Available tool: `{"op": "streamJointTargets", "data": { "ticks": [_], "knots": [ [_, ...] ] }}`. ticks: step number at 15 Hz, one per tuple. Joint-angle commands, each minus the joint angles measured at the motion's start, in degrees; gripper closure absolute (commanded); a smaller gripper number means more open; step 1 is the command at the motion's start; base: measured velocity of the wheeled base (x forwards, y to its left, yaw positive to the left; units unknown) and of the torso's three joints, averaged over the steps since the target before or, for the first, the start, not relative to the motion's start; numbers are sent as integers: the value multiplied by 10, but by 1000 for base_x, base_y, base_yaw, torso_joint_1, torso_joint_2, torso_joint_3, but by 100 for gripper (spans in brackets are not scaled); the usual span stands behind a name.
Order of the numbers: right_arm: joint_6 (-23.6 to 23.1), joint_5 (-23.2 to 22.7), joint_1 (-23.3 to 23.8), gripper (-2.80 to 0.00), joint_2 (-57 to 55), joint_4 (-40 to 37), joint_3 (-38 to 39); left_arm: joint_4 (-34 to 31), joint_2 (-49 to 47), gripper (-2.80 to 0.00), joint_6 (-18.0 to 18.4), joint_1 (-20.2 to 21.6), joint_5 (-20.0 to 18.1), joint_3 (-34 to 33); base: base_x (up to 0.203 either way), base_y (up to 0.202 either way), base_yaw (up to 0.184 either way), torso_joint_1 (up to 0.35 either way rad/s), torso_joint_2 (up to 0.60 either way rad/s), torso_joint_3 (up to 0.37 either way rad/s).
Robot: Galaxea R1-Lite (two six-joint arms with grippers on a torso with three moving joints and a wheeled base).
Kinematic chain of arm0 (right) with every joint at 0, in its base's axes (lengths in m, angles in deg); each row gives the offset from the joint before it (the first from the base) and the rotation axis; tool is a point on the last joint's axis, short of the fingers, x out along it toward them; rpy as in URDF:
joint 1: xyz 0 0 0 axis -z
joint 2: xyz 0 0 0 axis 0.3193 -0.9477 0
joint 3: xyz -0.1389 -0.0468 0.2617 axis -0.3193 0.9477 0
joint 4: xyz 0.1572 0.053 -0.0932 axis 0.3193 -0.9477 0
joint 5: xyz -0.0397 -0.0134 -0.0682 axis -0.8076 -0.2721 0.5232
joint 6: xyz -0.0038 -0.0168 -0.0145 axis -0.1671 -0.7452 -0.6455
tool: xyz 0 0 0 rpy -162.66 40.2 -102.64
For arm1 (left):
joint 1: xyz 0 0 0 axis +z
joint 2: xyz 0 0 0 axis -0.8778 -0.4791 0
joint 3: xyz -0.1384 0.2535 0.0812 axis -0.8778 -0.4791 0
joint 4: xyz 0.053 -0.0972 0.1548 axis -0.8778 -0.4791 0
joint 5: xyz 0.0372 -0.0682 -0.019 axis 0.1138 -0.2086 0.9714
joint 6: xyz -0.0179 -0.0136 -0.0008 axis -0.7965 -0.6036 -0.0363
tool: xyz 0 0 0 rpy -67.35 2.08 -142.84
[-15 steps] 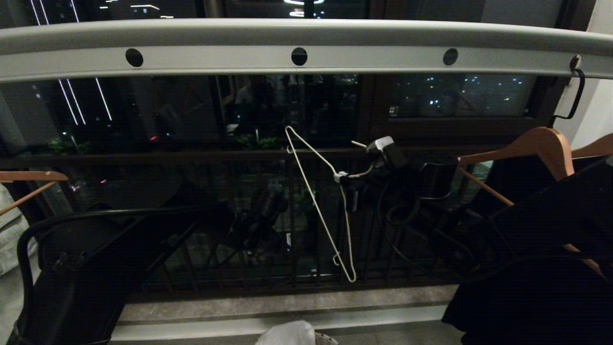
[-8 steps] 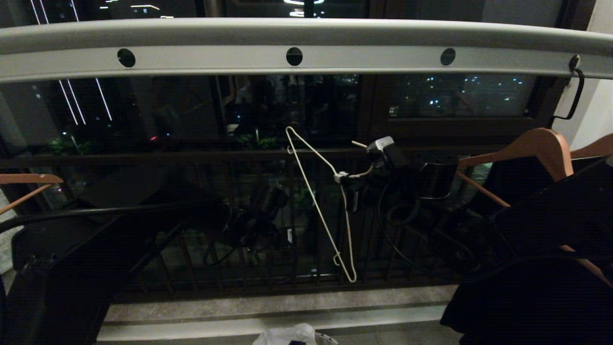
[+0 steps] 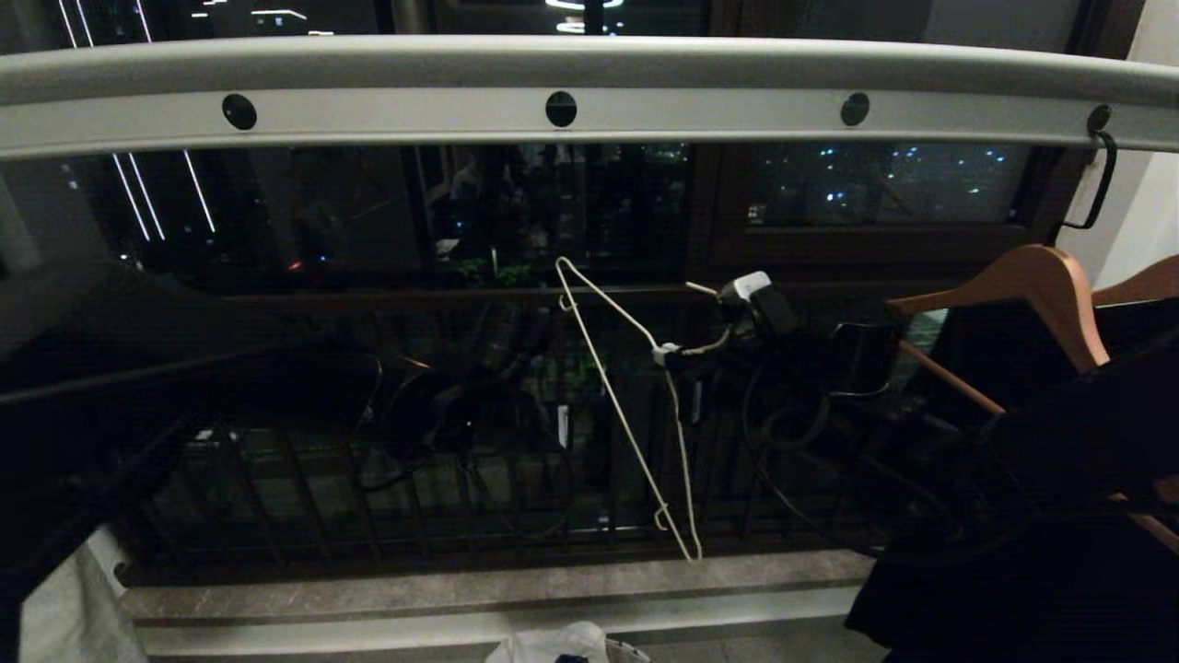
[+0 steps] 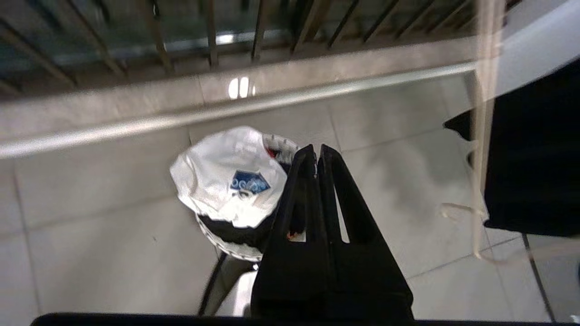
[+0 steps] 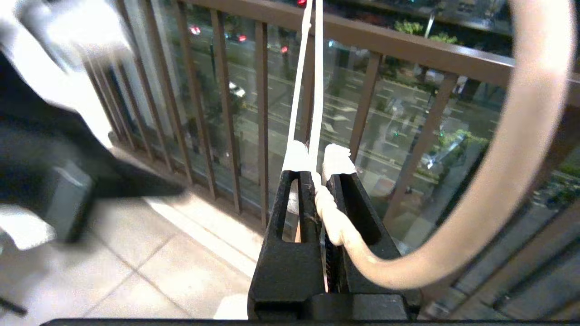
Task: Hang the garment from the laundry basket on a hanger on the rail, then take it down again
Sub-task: Hang the clothes rack on the clothesline
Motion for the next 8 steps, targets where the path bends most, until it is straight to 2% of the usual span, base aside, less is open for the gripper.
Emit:
{"op": "streamJointTargets", "data": {
  "ticks": [1, 4, 6, 8],
  "knots": [
    [-5, 1, -9, 0, 80, -29, 33, -34, 107, 0, 6, -22, 11, -13, 0, 0, 0, 0, 0, 0],
    [-7, 27, -57, 0, 173, -127, 57, -134, 222, 0, 19, -64, 17, -16, 0, 0, 0, 0, 0, 0],
    [-8, 83, -126, 0, 213, -237, 37, -182, 294, 0, 27, -94, 19, -15, 0, 0, 0, 0, 0, 0],
    [-8, 164, -181, 0, 224, -332, -32, -214, 357, 0, 33, -115, 20, -14, 0, 0, 0, 0, 0, 0]
  ]
}}
